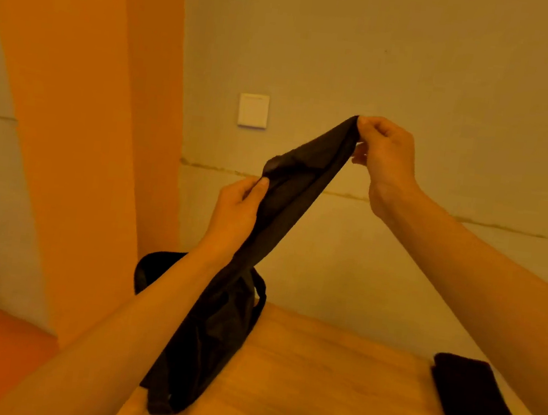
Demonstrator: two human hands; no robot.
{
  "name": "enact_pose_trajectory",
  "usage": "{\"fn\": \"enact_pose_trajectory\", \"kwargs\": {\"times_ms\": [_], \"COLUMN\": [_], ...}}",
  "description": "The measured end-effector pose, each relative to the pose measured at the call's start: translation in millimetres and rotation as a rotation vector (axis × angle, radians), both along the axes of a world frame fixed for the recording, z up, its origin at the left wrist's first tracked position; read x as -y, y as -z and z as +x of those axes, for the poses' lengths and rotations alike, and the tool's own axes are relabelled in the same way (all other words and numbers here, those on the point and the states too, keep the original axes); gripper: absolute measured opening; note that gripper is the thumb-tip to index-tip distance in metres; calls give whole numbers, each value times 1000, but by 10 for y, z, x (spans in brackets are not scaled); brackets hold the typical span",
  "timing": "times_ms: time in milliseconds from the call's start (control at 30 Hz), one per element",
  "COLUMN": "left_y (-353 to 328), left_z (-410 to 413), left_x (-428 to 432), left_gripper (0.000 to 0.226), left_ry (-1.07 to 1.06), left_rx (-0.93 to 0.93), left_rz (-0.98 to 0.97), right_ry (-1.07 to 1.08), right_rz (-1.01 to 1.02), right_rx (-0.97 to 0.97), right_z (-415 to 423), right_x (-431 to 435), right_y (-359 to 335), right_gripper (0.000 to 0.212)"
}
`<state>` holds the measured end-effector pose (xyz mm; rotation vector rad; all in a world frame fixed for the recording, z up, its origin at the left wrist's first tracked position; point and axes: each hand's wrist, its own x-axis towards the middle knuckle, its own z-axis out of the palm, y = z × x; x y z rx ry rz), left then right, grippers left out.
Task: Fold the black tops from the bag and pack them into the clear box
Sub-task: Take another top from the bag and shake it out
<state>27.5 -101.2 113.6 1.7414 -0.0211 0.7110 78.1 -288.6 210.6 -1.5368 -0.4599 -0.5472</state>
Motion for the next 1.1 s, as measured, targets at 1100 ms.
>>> {"fn": "enact_pose_trajectory", "kwargs": {"times_ms": [1100], "left_y": [-114], "left_z": [-813], "left_x": [1420], "left_gripper": [32], "left_ry": [454], "left_rx": [-76], "left_rz": [-255], "right_ry": [-162], "right_rz": [-497], "right_rx": [-298], "right_z": [-883], "right_x": [1701], "right_y": [419], "right_gripper": [16]}}
